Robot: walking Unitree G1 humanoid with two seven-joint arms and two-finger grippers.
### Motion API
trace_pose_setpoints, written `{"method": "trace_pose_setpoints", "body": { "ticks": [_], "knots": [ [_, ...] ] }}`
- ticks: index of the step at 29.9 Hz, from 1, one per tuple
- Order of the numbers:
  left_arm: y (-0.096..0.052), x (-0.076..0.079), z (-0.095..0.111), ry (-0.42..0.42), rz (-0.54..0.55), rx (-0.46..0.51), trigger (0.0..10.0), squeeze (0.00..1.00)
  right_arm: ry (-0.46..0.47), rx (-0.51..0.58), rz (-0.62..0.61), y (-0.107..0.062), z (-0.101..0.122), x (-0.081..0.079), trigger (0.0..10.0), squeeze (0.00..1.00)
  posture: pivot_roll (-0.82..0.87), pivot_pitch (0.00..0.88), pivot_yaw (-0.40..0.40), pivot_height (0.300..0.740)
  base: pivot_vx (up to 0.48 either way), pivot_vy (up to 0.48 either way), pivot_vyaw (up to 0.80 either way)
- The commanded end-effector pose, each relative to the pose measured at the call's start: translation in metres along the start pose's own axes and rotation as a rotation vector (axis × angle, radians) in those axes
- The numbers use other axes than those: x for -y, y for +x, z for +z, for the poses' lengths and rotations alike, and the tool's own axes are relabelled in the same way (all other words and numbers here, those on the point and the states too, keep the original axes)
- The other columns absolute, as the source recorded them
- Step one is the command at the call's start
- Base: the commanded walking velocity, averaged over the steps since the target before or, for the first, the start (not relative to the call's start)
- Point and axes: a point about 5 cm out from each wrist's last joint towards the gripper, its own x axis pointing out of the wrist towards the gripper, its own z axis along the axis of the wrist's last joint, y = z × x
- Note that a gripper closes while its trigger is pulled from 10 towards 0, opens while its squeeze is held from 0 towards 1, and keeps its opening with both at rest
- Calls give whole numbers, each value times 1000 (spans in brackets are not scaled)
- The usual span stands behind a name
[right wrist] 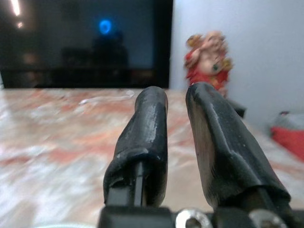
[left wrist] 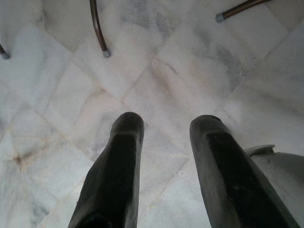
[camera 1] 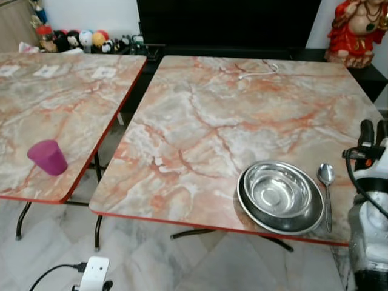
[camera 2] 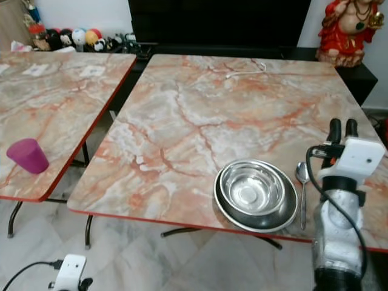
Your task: Setting the table
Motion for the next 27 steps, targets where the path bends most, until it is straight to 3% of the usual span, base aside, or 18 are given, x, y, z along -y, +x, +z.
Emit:
{"method": "trace_pose_setpoints", "body": {
  "ticks": [1,6,13,22,27],
  "knots": [
    [-2,-3,-4,-35,10,-3,10000,0,5,5,28,1,2,-5,10000,0,108,5,-8,740,0,0,0],
    [-2,-2,-4,-41,9,-4,10000,0,11,2,37,-1,1,-7,10000,0,108,0,-13,740,0,114,0],
    [-1,2,-5,-26,-2,-15,10000,0,17,0,3,-7,2,-6,10000,0,91,0,4,740,0,480,0],
    [-1,4,-6,-23,-6,-21,10000,0,49,-21,20,-11,-1,-18,10000,0,101,0,4,740,0,480,0],
    [-3,-3,-9,-22,2,-29,10000,0,60,-15,36,-9,1,-26,10000,0,110,0,1,740,0,480,0]
  ]
}}
